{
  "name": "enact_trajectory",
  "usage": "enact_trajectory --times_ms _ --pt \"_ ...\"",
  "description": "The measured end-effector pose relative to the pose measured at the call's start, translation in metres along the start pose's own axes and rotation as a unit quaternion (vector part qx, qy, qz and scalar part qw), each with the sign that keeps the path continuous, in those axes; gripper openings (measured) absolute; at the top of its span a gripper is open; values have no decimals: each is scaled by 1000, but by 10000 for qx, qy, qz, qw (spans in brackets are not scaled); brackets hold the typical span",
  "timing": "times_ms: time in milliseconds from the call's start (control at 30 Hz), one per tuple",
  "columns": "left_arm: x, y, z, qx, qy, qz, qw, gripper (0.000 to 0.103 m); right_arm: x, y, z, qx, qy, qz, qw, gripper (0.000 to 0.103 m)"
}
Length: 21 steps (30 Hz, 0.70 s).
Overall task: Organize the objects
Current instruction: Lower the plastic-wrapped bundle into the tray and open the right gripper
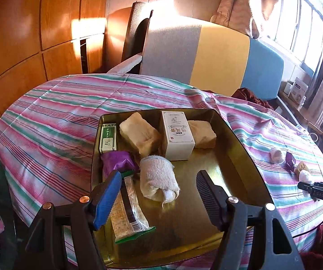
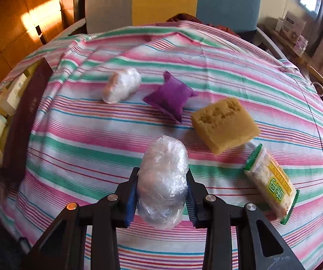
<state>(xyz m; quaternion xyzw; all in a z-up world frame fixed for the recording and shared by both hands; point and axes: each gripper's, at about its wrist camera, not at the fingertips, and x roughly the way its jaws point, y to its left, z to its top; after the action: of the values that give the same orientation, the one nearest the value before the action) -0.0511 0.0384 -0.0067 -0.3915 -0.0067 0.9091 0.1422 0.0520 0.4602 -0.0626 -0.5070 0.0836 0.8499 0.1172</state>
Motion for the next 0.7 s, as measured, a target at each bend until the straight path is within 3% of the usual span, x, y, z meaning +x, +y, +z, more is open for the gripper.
enact_trajectory --times_ms 233,367,533,700 --pt "-2 13 -5 -167 42 -93 9998 70 -38 97 35 -410 -615 908 9931 37" --pt "0 21 -8 -239 103 -110 9996 70 -47 166 53 -832 -744 1383 9841 38" --pt "0 34 -10 -367 127 -66 9992 70 -32 240 66 -1243 -517 1708 9761 38" --pt "1 51 -13 -546 164 0 9984 71 0 284 68 -1323 -82 1849 9738 38"
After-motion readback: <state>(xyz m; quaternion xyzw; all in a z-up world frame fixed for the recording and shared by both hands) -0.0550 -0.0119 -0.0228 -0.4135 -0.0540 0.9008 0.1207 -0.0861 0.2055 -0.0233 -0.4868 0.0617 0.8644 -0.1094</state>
